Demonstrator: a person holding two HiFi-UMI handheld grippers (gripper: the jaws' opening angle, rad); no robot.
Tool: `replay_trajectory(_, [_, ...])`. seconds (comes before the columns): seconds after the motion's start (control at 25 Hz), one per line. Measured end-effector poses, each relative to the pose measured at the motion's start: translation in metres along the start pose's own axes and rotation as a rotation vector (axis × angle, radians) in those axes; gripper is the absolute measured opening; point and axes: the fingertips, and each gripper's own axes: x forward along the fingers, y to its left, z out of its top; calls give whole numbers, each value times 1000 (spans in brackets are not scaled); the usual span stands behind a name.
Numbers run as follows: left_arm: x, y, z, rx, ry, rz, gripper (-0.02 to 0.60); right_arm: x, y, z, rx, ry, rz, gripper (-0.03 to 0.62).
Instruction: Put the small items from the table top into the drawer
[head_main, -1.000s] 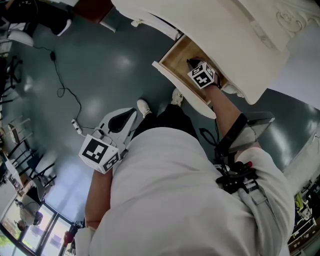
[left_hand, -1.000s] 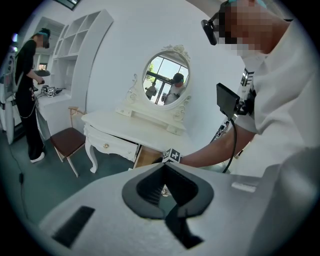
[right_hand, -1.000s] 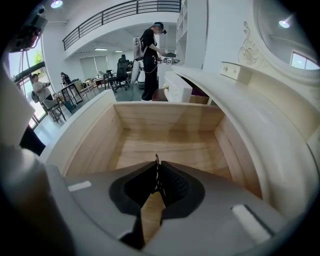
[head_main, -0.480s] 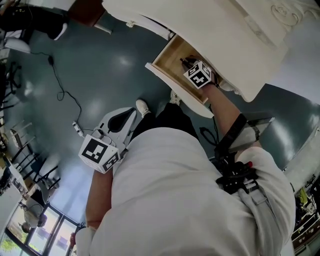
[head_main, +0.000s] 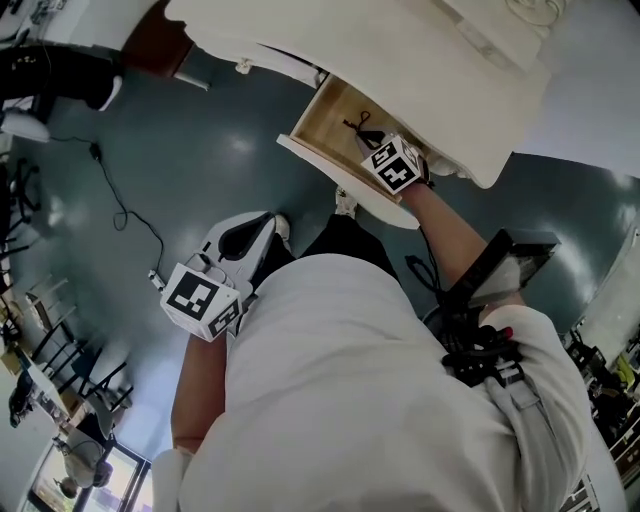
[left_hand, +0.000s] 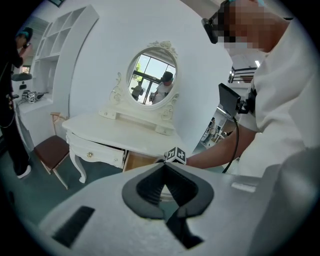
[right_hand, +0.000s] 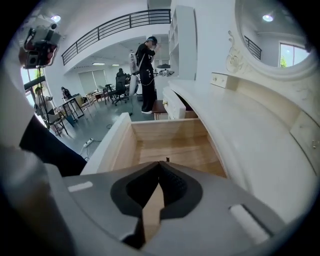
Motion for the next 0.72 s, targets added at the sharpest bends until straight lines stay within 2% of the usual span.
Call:
replay_trajectory(0.32, [-21,-5,7,123,-47,-165,0,-69,53,8,128,-40,-89,2])
replay_trajectory(0.52, [-59,5,-2,153,-65,-252,1,-103,114,25,230,-76,-132,2])
replay_trajectory(0.72, [-99,16,-24,193,-62,-303,0,-124,174,40,274,-108,-177,2])
